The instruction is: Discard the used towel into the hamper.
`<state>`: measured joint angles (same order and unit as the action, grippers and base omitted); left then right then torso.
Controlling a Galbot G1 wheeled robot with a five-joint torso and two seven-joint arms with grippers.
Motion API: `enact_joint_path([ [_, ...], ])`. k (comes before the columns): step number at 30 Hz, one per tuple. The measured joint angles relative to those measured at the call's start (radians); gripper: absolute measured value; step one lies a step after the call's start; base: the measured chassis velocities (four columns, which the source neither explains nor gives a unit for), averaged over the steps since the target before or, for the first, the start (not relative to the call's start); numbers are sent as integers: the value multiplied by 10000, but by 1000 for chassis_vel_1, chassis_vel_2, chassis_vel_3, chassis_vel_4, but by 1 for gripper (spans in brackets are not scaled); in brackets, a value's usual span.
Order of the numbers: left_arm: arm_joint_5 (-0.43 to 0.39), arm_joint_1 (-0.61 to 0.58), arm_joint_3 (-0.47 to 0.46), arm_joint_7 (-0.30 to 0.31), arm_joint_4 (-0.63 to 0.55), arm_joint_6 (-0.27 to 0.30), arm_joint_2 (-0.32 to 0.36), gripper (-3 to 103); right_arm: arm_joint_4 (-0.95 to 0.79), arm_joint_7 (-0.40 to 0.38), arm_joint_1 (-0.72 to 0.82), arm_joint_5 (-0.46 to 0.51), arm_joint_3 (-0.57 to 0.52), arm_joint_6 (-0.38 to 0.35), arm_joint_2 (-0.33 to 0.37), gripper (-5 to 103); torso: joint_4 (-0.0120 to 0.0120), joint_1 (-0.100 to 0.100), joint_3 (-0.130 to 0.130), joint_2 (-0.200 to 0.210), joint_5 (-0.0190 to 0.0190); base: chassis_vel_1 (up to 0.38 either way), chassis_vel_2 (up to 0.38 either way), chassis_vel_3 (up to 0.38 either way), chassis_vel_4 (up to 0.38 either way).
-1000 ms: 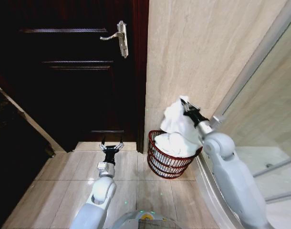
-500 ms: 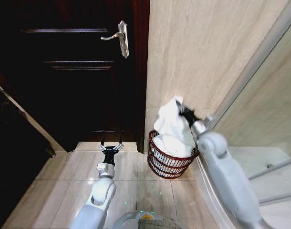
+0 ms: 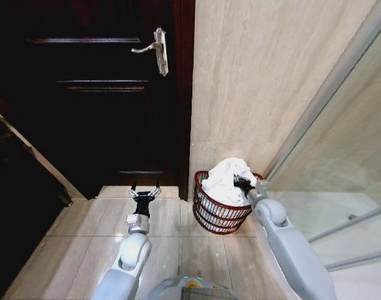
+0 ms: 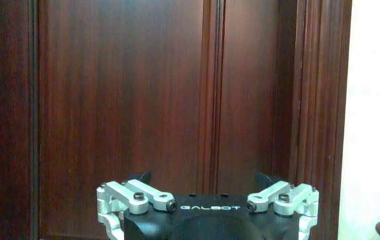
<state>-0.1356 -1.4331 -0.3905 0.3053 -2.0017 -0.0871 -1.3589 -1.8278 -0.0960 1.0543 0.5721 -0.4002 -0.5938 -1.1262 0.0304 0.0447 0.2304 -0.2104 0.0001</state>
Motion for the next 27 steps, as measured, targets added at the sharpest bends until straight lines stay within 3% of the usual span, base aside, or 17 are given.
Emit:
enact_joint_path([
  [6, -80, 39, 21, 0, -65, 22, 33, 100, -1097, -1254, -61, 693, -325, -958, 205, 15, 0, 0, 2, 0, 2, 0, 0, 0, 0],
  [9, -115, 108, 74, 1, -59, 24, 87, 100, -2315, -1942, -100, 1469, -953, -1331, 505, 32, -1, 0, 2, 0, -1, 0, 0, 0, 0],
  [10, -115, 108, 74, 1, -59, 24, 87, 100, -2315, -1942, -100, 1469, -953, -1331, 505, 32, -1, 0, 2, 0, -1, 0, 0, 0, 0],
  [13, -155, 165, 147, 1, -40, 33, 94, 100, -3137, -2147, -71, 1853, -1273, -1436, 905, 48, -2, 0, 1, 0, -3, 0, 0, 0, 0],
  [18, -160, 167, 178, 0, -43, 35, 100, 100, -3488, -2346, 19, 2147, -1322, -1437, 1202, 64, -2, 0, 1, 0, -1, 0, 0, 0, 0],
  [20, -160, 146, 172, 0, -64, 35, 87, 100, -3598, -2321, -26, 2132, -1362, -1306, 1288, 75, -3, 0, 1, 0, 0, 0, 0, 0, 0],
  [21, -160, 146, 172, 0, -64, 35, 87, 100, -3598, -2321, -26, 2132, -1362, -1306, 1288, 75, -3, 0, 1, 0, 0, 0, 0, 0, 0],
  [24, -127, 78, 125, -3, -97, 28, 45, 100, -2994, -1966, -606, 1791, -1105, -334, 1340, 91, -2, 0, 1, 0, -2, 0, 0, 0, 0],
  [27, -84, 18, 73, -3, -117, 27, 35, 100, -2157, -1670, -1353, 1607, -767, 282, 1216, 96, -1, 1, 1, 0, 1, 0, 0, 0, 0],
])
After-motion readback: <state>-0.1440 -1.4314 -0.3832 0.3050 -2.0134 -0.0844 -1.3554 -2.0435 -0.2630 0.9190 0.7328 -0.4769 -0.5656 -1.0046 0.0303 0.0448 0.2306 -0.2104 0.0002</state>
